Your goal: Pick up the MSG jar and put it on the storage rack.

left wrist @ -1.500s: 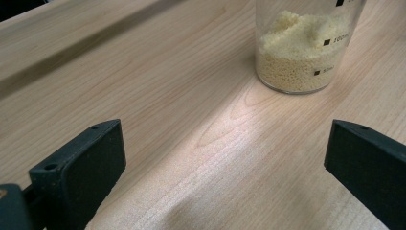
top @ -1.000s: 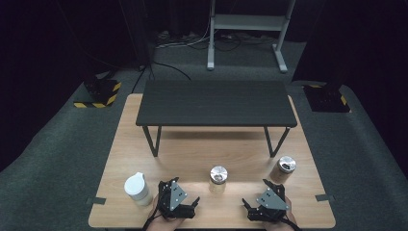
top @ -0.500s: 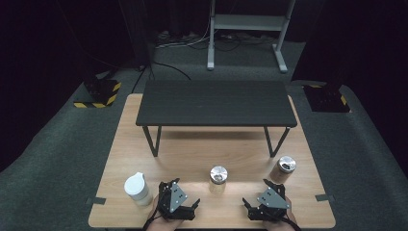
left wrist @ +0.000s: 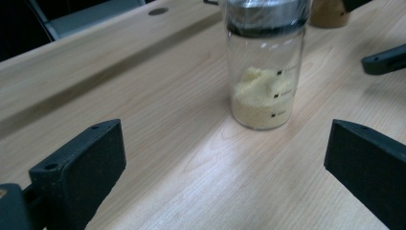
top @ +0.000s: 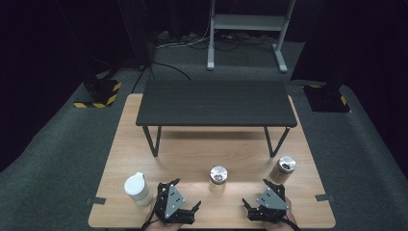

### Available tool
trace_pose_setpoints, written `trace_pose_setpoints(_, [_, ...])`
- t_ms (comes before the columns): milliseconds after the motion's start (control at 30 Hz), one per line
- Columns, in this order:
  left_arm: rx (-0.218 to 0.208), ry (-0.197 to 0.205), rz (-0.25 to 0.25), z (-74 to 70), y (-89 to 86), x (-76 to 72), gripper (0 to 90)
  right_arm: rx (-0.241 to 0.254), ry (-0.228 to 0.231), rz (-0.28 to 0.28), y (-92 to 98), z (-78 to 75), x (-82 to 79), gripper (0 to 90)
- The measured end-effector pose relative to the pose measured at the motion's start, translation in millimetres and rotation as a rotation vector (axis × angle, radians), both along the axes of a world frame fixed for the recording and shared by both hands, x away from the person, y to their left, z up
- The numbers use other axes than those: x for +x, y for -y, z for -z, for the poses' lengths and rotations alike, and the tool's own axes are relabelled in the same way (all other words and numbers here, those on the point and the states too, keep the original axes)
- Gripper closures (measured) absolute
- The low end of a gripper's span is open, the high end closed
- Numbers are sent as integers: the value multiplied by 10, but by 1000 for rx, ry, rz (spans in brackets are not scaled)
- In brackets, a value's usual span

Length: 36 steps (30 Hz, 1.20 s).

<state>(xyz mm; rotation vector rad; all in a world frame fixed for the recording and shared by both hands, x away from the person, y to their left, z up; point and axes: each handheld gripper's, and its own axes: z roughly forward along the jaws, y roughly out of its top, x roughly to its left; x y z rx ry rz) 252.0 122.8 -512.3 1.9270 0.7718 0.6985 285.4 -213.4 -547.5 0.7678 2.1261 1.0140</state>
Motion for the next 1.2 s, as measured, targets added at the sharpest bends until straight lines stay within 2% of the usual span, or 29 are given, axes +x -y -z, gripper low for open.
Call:
trace_pose_setpoints(200, [-17, 25, 17, -116, -29, -68, 5, -4, -2, -1, -6, 2, 1, 0])
trace_pose_setpoints(300, [-43, 37, 10, -184, -60, -101, 5, -3, -2, -1, -5, 1, 1, 0])
trace_pose_setpoints(367, [-44, 45, 7, -211, -74, -108, 5, -3, -2, -1, -2, 1, 1, 0])
trace_pose_setpoints(600, [-51, 60, -3, -276, -135, -129, 5, -17, -3, -13, -15, 5, 1, 0])
trace_pose_setpoints(1200, [-85, 85, -27, -402, -335, -144, 5, -6, -13, -4, -2, 2, 5, 0])
